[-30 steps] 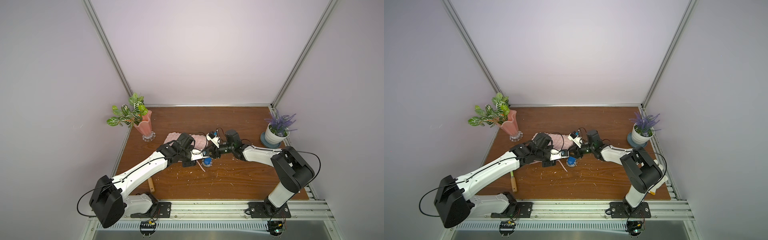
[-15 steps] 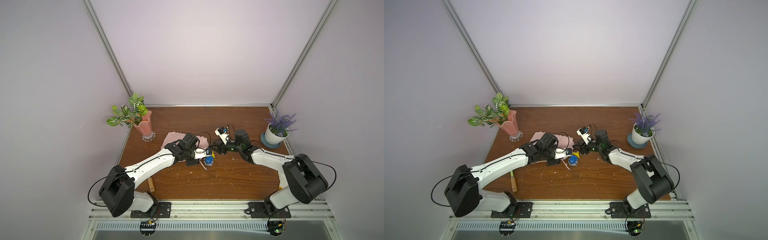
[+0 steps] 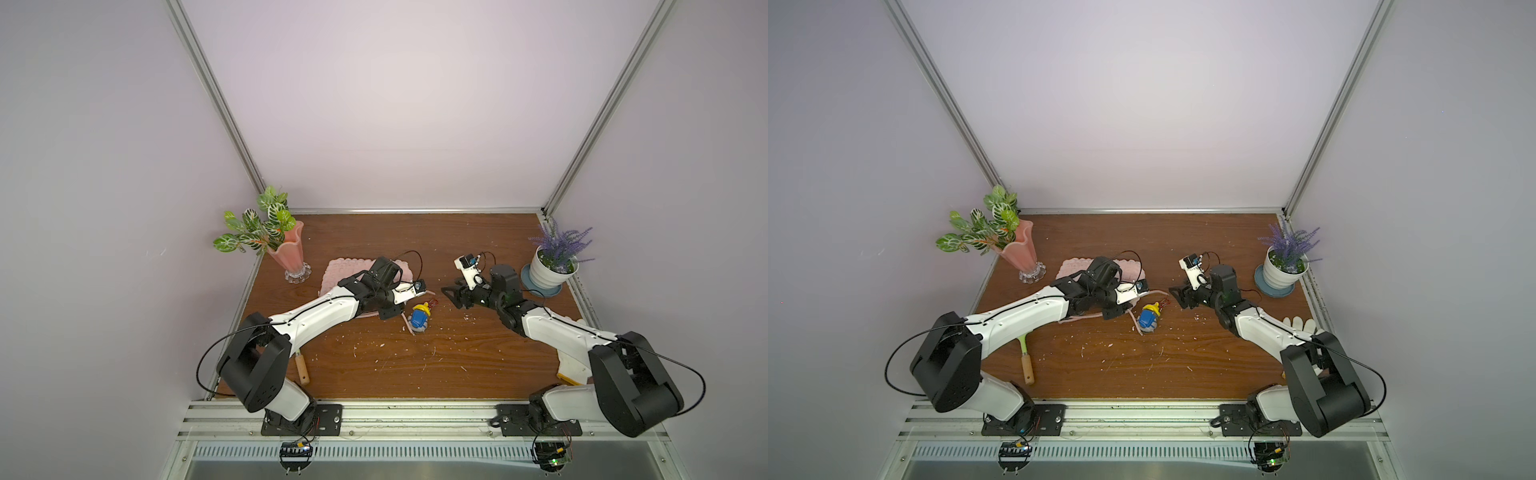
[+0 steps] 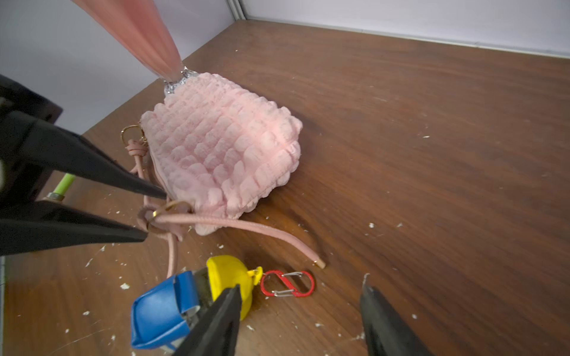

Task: Remove the decoration from the bag
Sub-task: Place the bag at the center of the board, then reset both arms

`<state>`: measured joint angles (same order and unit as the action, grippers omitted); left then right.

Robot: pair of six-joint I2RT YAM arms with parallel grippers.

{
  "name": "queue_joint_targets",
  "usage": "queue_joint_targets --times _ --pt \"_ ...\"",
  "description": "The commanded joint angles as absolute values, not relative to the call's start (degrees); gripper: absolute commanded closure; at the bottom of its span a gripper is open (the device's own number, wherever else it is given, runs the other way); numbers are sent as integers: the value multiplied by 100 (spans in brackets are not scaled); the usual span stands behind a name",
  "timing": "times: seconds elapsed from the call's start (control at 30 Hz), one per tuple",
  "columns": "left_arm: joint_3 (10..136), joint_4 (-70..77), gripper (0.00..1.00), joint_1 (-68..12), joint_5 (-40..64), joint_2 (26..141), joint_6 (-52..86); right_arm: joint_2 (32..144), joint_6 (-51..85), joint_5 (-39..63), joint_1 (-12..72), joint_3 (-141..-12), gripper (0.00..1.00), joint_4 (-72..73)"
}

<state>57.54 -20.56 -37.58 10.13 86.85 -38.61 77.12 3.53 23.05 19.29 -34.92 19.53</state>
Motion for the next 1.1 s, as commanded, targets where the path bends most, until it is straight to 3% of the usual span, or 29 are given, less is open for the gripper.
queue_joint_targets --times 0.0,0.1,0.17,0.2,0.33,0.4,0.5,0.63,0.83,1.07 --pt "5716 -2276 42 -3797 1299 8357 -3421 7362 373 2166 1726 -3380 30 2041" --pt "5531 -2290 38 -3750 985 8024 -3063 7186 439 2106 1515 -3278 27 2021" --pt "5532 -2280 35 -3545 792 7841 -2678 7085 583 2059 1335 -3194 4 2078" --pt "5551 -2274 34 -3358 741 7758 -2406 7007 699 1954 1249 -3113 1 2170" --pt "5268 -1845 28 -2581 183 7421 -1174 6680 1039 1074 961 -2647 1 2821" --pt "4770 -1287 27 -2108 95 7098 -465 6508 1182 501 902 -2337 1 3153" --pt "3808 -296 14 -1673 -783 6546 544 6340 1195 -152 869 -1982 1 3627" --pt "2751 630 11 -696 -1419 6112 1355 6283 915 -1087 830 -1737 1 3940" --pt "1802 2002 0 183 -2167 5846 1752 6615 415 -1393 648 -1415 1 4757" --pt "2063 2673 0 255 -3471 6802 2133 7348 244 -1242 469 -1360 1 5825"
